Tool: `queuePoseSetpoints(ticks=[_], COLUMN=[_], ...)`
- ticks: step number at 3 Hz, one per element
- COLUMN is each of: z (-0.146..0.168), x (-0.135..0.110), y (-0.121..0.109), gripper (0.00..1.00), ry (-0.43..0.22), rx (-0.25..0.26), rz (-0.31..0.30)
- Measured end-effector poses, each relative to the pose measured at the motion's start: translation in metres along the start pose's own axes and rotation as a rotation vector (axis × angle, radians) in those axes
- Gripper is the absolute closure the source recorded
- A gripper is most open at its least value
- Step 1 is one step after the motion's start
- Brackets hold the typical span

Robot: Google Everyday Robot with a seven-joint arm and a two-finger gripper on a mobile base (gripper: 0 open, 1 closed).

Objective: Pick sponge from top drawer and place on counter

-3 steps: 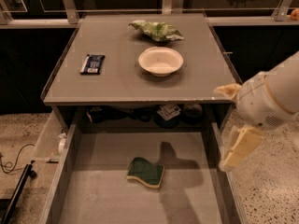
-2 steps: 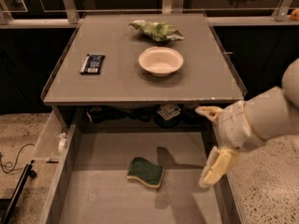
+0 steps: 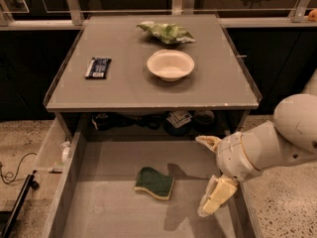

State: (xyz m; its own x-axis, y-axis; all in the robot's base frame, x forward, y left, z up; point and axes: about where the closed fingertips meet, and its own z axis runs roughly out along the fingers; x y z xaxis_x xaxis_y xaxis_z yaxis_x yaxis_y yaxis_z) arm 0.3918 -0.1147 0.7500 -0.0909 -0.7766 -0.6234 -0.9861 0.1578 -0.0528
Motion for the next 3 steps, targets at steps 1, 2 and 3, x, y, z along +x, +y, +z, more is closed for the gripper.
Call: queuePoseSetpoints(ticks=[1,2,3], z=[0.020,0.057,0.093], x=[0.003,0.006,0.002], y=[0.005,0.009,0.008], gripper=[0.00,0.00,0.00], ry=[-0.005,-0.042,-0.087], rx=[0.006,0.033,0.066], rz=[0.021,0.056,0.083])
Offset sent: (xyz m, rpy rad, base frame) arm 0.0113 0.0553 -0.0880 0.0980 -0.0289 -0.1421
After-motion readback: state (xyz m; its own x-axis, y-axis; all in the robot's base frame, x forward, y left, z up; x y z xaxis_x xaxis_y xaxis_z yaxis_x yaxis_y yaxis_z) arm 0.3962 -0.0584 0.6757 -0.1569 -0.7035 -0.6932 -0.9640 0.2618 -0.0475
